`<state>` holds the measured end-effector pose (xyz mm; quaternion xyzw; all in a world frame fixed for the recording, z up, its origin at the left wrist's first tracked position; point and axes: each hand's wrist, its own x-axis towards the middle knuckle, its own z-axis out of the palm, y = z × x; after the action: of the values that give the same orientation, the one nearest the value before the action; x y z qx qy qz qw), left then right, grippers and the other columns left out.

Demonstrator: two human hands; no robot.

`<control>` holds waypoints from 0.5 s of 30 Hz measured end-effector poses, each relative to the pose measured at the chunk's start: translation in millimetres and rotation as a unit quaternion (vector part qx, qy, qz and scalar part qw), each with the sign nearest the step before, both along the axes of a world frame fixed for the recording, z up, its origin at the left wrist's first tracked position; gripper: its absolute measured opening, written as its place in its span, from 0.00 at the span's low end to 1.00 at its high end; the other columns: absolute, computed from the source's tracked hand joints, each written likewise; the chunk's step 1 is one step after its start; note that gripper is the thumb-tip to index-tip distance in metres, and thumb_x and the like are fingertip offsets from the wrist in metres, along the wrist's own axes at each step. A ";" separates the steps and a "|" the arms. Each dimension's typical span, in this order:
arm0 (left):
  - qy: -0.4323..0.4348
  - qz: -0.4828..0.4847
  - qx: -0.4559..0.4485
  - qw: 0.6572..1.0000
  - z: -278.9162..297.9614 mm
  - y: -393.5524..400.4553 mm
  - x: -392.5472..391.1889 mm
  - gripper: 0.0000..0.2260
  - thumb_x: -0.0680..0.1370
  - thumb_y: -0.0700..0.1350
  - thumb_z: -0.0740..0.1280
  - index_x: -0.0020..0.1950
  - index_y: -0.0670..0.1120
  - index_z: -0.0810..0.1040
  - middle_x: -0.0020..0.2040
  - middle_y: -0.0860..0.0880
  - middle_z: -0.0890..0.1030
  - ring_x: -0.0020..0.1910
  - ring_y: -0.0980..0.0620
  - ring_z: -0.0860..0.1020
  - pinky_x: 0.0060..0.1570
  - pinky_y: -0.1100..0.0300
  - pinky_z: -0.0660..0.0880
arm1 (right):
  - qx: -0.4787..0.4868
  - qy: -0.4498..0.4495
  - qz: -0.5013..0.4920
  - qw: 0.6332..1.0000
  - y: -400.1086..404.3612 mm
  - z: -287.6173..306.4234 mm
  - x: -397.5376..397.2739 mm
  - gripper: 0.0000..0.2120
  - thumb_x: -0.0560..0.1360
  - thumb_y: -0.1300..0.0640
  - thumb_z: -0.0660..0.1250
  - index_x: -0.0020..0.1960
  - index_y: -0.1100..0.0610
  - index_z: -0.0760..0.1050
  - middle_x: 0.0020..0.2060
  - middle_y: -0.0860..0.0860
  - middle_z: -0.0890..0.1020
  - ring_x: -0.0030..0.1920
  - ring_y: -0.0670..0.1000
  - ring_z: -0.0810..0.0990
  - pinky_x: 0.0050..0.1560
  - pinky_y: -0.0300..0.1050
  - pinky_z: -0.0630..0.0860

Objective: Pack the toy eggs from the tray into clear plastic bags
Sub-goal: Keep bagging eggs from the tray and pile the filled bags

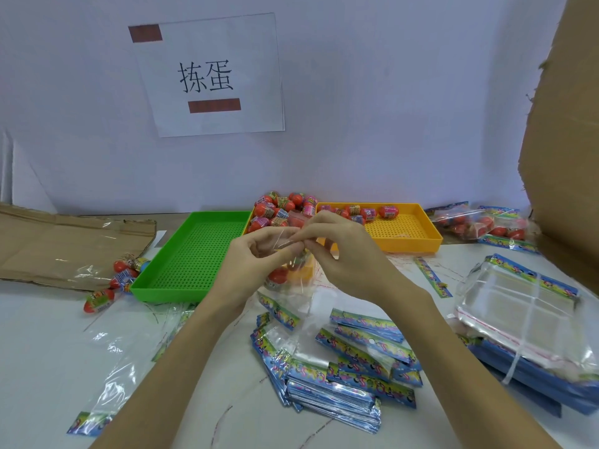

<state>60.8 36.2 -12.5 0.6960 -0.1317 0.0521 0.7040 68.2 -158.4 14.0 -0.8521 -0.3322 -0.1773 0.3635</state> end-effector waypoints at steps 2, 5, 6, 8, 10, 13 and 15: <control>0.004 0.009 -0.005 1.000 0.2 1.8 0.1 0.14 0.74 0.48 0.78 0.58 0.47 0.87 0.50 0.42 0.89 0.48 0.46 0.87 0.44 0.57 0.83 | 0.001 0.028 0.014 1.000 0.8 0.7 -1.9 0.10 0.82 0.60 0.68 0.61 0.55 0.83 0.50 0.47 0.81 0.49 0.42 0.76 0.48 0.32 0.70; 0.011 0.032 -0.022 0.999 0.1 1.0 -0.8 0.10 0.74 0.49 0.78 0.53 0.46 0.88 0.41 0.45 0.87 0.35 0.49 0.82 0.35 0.58 0.79 | -0.022 0.050 0.027 0.998 3.9 -0.2 -5.2 0.17 0.78 0.50 0.74 0.65 0.50 0.77 0.51 0.42 0.82 0.52 0.41 0.76 0.49 0.30 0.69; 0.012 0.047 -0.027 0.998 0.3 0.4 -0.9 0.10 0.74 0.50 0.78 0.51 0.46 0.88 0.37 0.46 0.86 0.31 0.52 0.80 0.31 0.59 0.77 | -0.031 0.054 0.021 0.998 6.0 -1.0 -6.0 0.21 0.76 0.49 0.76 0.66 0.49 0.76 0.50 0.41 0.82 0.52 0.43 0.76 0.49 0.32 0.70; 0.007 0.075 -0.018 0.997 -0.3 -0.4 -0.9 0.10 0.74 0.52 0.78 0.49 0.46 0.87 0.36 0.46 0.86 0.27 0.53 0.79 0.28 0.59 0.76 | -0.027 0.060 0.007 0.998 10.5 -2.8 -7.2 0.24 0.74 0.49 0.78 0.66 0.50 0.75 0.49 0.43 0.82 0.50 0.48 0.76 0.49 0.37 0.71; -0.001 0.097 -0.002 0.995 -0.5 -0.6 -1.0 0.11 0.74 0.53 0.78 0.48 0.47 0.87 0.37 0.44 0.87 0.27 0.52 0.81 0.29 0.57 0.73 | -0.002 0.072 0.006 0.997 12.8 -4.1 -7.1 0.25 0.73 0.51 0.79 0.66 0.50 0.74 0.47 0.44 0.82 0.46 0.49 0.76 0.46 0.38 0.71; -0.010 0.100 -0.002 0.995 0.3 -0.9 -1.0 0.11 0.75 0.53 0.78 0.49 0.46 0.87 0.38 0.45 0.87 0.29 0.53 0.82 0.26 0.61 0.71 | 0.033 0.093 0.020 0.995 11.3 -4.4 -6.2 0.24 0.74 0.55 0.79 0.66 0.50 0.74 0.43 0.43 0.82 0.40 0.47 0.73 0.42 0.40 0.71; -0.013 0.090 0.001 0.996 1.6 -1.6 -1.0 0.12 0.76 0.55 0.76 0.50 0.47 0.87 0.40 0.47 0.88 0.33 0.54 0.84 0.31 0.63 0.76 | 0.029 0.090 0.008 0.995 8.7 -4.3 -5.0 0.19 0.76 0.56 0.77 0.64 0.49 0.76 0.42 0.42 0.82 0.38 0.48 0.72 0.40 0.39 0.70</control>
<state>59.8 34.7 -10.9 0.7052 -0.0775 0.1243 0.6937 63.2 -149.7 9.8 -0.8512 -0.2995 -0.1063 0.4178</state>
